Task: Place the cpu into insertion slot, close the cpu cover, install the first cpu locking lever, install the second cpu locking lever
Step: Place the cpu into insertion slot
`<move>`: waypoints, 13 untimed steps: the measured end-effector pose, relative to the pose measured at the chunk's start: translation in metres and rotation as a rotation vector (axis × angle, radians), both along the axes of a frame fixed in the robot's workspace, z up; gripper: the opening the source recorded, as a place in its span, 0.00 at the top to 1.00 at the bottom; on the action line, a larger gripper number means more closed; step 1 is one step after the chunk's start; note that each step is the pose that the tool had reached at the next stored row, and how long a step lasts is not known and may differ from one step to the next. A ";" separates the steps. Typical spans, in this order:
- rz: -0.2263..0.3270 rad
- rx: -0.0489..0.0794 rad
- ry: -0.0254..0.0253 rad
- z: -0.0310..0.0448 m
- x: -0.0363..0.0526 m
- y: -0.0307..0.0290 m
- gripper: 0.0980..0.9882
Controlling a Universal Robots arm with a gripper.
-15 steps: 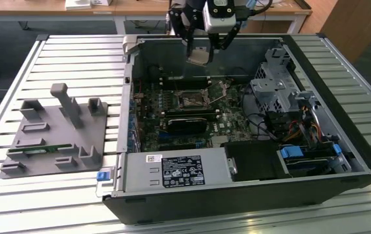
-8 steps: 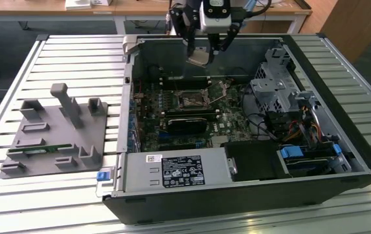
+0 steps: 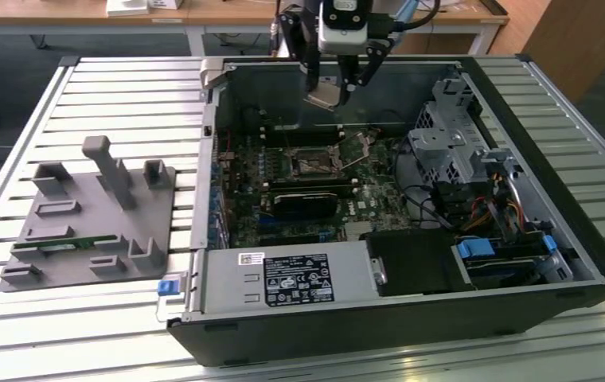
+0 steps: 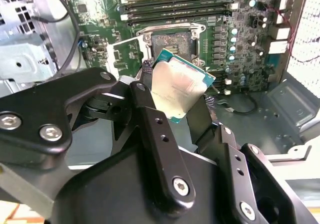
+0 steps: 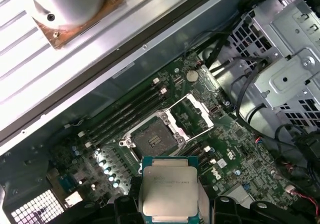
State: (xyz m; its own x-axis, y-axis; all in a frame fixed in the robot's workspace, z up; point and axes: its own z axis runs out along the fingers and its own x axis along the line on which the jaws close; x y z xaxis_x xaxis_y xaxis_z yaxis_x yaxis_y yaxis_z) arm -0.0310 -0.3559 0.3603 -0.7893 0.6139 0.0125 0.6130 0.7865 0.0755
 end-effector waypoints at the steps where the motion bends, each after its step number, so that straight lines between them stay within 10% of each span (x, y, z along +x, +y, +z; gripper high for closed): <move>1: -0.011 0.000 0.0000 -0.0001 0.0000 0.0001 0.52; 13: -0.132 -0.004 0.0001 -0.0015 0.0000 0.0015 0.52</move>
